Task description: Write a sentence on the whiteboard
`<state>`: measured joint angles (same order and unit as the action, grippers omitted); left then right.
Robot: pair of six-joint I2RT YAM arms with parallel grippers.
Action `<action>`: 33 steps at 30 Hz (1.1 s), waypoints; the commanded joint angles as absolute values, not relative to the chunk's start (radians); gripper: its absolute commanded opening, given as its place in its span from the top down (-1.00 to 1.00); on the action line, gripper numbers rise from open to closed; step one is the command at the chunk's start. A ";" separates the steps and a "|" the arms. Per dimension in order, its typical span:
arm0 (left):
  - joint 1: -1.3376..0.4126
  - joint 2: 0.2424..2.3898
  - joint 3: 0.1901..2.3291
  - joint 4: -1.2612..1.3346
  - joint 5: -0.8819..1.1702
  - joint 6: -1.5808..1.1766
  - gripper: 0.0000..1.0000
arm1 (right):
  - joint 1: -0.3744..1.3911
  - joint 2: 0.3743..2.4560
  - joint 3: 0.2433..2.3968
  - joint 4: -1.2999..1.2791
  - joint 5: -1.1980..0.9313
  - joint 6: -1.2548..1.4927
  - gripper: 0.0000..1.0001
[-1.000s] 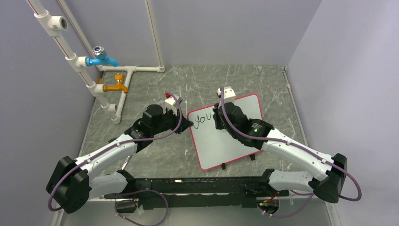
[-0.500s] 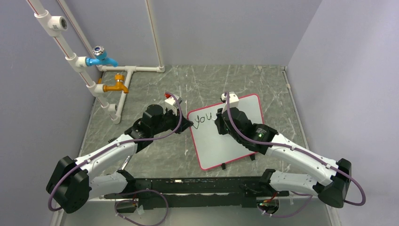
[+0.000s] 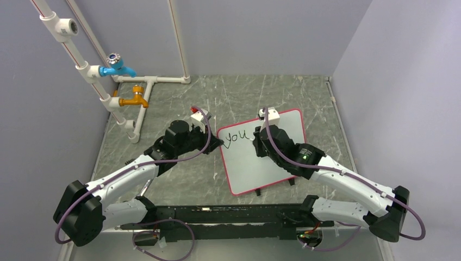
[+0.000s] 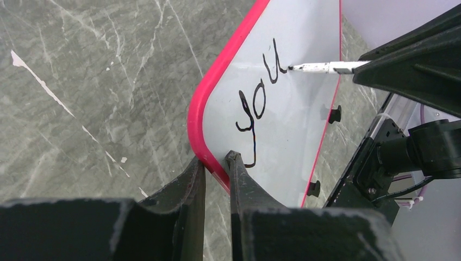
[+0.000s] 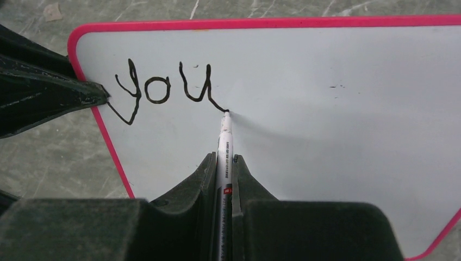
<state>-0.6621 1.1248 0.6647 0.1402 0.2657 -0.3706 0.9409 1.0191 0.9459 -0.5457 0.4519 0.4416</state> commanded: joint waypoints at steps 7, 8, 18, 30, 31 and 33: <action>-0.664 1.101 0.736 0.092 0.192 -0.227 1.00 | 0.927 0.888 0.977 -0.574 0.667 0.429 1.00; -0.664 1.100 0.737 0.089 0.190 -0.224 1.00 | 0.915 0.871 0.956 -0.557 0.667 0.423 1.00; -0.663 1.098 0.736 0.080 0.190 -0.212 1.00 | 0.736 0.806 0.855 -0.401 0.438 0.378 1.00; -0.663 1.092 0.725 0.086 0.193 -0.207 1.00 | 0.659 0.839 0.847 -0.348 0.331 0.382 1.00; -0.664 1.092 0.725 0.086 0.195 -0.208 1.00 | 0.657 0.843 0.848 -0.345 0.328 0.382 1.00; -0.663 1.092 0.726 0.087 0.197 -0.206 1.00 | 0.655 0.850 0.849 -0.340 0.323 0.382 1.00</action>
